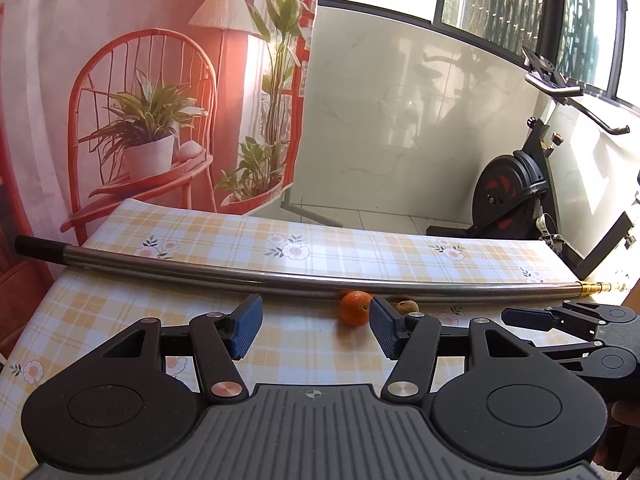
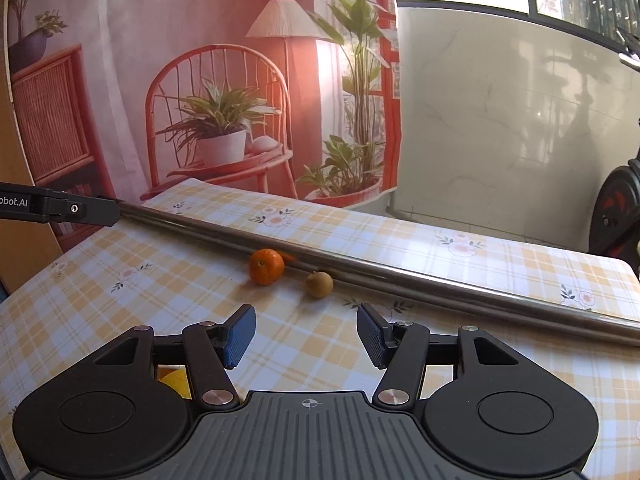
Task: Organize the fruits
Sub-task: 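Grasp the kiwi with the right tool while the left tool grasps the tangerine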
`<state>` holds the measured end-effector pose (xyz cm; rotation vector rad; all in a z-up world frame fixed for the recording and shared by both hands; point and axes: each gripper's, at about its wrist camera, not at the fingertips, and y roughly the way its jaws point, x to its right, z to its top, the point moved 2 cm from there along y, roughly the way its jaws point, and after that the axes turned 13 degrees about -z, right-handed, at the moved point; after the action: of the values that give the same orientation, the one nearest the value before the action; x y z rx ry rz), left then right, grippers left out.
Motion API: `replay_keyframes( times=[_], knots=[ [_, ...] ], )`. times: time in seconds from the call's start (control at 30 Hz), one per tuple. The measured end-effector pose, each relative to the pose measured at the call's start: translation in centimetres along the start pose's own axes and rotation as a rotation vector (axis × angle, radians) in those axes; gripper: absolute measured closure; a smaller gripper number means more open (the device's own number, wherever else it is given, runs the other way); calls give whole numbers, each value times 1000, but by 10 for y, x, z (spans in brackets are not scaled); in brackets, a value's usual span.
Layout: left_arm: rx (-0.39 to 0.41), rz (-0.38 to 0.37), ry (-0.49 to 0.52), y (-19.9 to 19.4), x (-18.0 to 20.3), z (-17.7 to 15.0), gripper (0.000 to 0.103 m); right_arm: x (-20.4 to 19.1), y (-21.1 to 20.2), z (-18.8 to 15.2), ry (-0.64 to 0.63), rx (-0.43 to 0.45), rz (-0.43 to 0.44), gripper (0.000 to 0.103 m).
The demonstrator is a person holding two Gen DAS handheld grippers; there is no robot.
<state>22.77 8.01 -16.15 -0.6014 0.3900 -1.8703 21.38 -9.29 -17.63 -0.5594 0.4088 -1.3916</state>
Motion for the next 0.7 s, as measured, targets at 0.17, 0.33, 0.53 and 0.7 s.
replay_keyframes(
  times=[0.17, 0.33, 0.53, 0.7],
  knots=[
    [18, 7, -30, 16, -9, 5, 42, -1, 33, 9, -8, -12, 5, 53],
    [6, 4, -70, 30, -19, 4, 42, -4, 63, 15, -5, -21, 14, 55],
    [-30, 3, -84, 48, -27, 1, 42, -13, 95, 14, -13, -50, 11, 64],
    [-47, -4, -101, 63, -31, 3, 42, -16, 119, 15, -1, -84, 19, 69]
  ],
)
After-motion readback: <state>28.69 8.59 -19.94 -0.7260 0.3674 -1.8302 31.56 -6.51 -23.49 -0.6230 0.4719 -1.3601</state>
